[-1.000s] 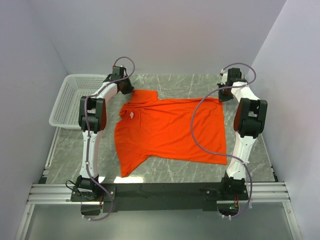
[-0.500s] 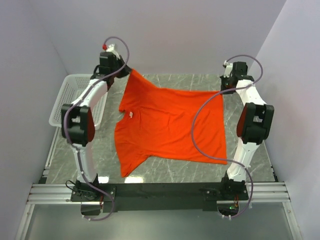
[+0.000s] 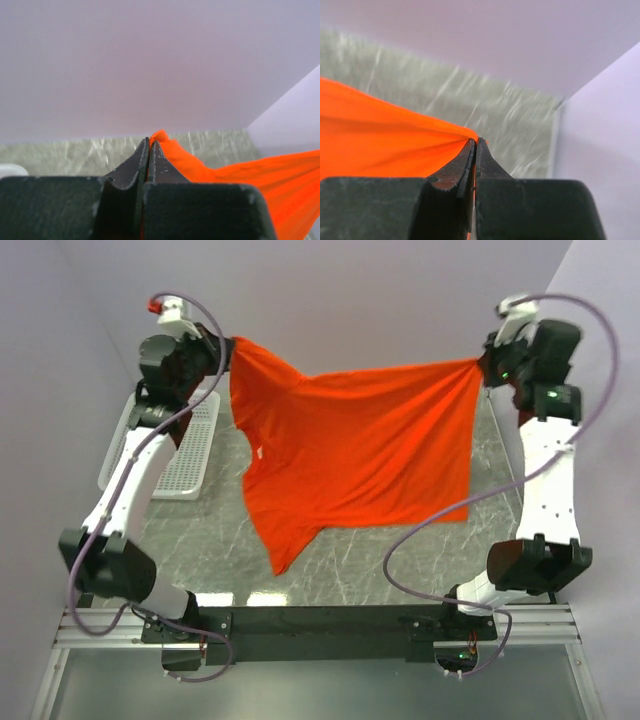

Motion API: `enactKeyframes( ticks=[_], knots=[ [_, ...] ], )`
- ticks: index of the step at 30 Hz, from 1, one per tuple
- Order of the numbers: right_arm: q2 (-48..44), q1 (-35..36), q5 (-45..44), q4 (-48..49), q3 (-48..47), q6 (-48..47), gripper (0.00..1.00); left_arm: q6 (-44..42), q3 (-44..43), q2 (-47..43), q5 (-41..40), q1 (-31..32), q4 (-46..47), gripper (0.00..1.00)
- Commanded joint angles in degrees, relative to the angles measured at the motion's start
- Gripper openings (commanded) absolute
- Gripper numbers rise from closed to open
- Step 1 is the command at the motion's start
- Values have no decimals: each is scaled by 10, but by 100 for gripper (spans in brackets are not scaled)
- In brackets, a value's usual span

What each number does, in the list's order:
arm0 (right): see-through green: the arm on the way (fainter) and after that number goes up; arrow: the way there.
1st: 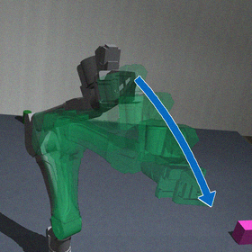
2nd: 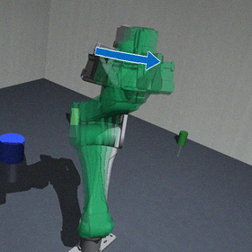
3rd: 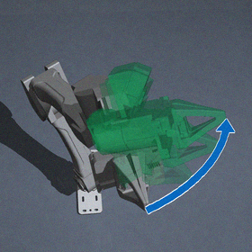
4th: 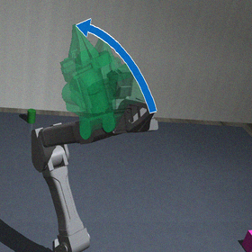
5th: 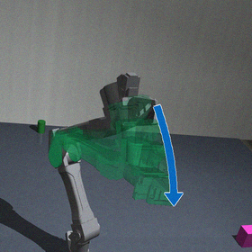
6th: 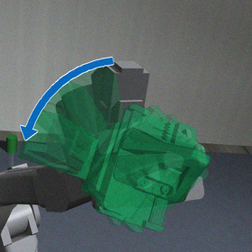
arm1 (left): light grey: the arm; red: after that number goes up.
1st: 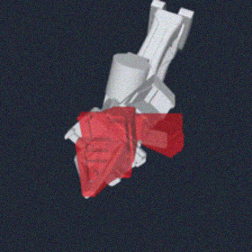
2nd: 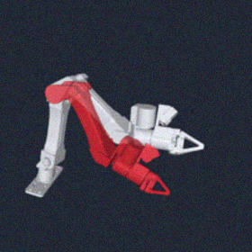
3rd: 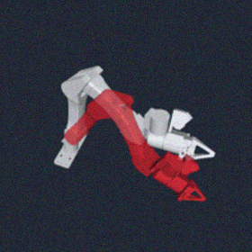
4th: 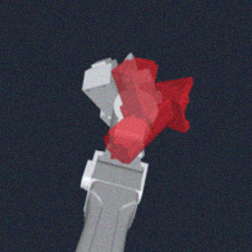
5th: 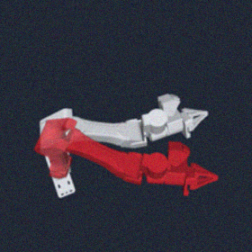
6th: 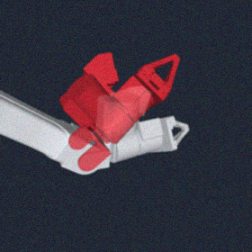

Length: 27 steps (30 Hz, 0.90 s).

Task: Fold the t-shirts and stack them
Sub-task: Flatten the tshirt out

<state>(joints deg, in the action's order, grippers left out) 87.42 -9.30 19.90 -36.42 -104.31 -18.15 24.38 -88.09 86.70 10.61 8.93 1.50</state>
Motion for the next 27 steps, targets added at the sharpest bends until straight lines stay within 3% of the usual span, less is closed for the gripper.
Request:
enactKeyframes(
  ticks=[1, 8, 17, 22, 27],
  knots=[
    [-49, -19, 19, -8, -103, -6, 0, -38, -42, -81, -40, -3, 43, 0],
    [-109, -43, 30, 18, -264, 15, 0, -74, -136, -173, -86, -3, 78, 1],
    [-164, -55, -13, 83, -378, 60, 0, -50, -265, -185, -36, -3, 120, 1],
    [-177, -57, -50, 97, -376, 43, 0, -49, -293, -177, -40, -3, 119, 1],
    [-200, -57, -36, 101, -283, 36, 0, -48, -270, -164, -52, -3, 114, 1]
  ],
)
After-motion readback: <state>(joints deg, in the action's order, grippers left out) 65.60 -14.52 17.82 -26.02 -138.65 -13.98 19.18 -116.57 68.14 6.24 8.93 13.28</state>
